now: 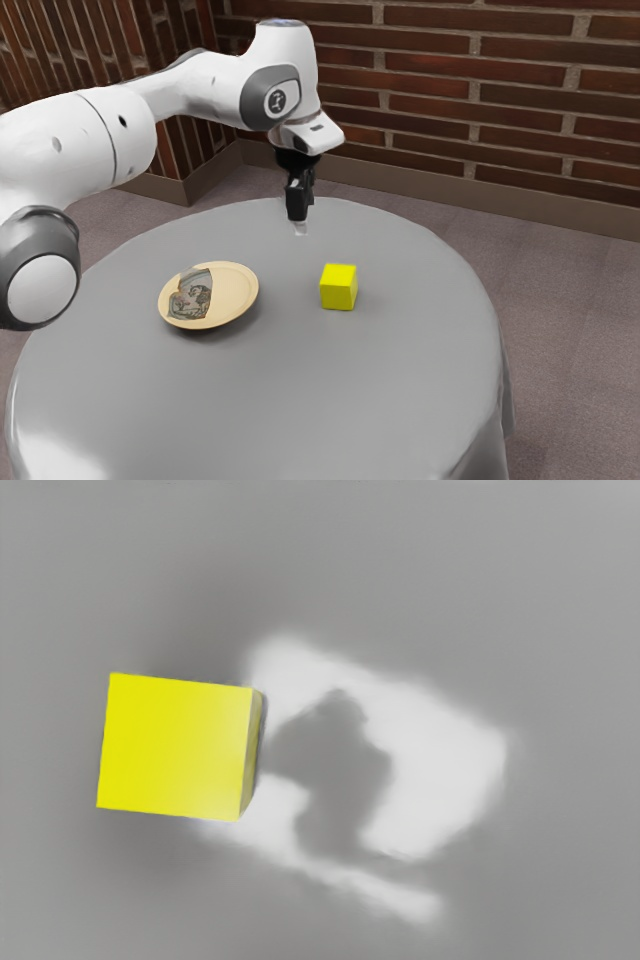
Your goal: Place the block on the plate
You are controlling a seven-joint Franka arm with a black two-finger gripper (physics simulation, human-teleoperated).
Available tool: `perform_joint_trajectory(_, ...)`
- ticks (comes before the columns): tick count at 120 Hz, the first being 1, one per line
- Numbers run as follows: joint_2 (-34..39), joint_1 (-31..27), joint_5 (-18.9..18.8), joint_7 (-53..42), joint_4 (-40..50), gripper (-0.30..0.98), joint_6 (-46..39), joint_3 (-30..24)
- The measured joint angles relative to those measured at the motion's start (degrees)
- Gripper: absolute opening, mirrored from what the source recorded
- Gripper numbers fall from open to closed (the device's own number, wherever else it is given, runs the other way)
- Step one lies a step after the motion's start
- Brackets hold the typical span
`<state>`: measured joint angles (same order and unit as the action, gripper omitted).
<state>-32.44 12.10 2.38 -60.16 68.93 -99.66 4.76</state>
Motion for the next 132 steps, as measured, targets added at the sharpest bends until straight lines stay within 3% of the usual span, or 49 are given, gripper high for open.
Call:
perform_joint_trajectory(25,-7.16,0.22,-0.01,-4.76,-4.88,0.69,-4.57,0.33)
perform_joint_trajectory(71,-14.0,0.17,0.81,-7.75,-5.49,0.68,-9.79,0.44)
perform_joint_trajectory(132,-19.66,0.02,7.11,-9.0,-6.06,0.69,-19.7,2.05)
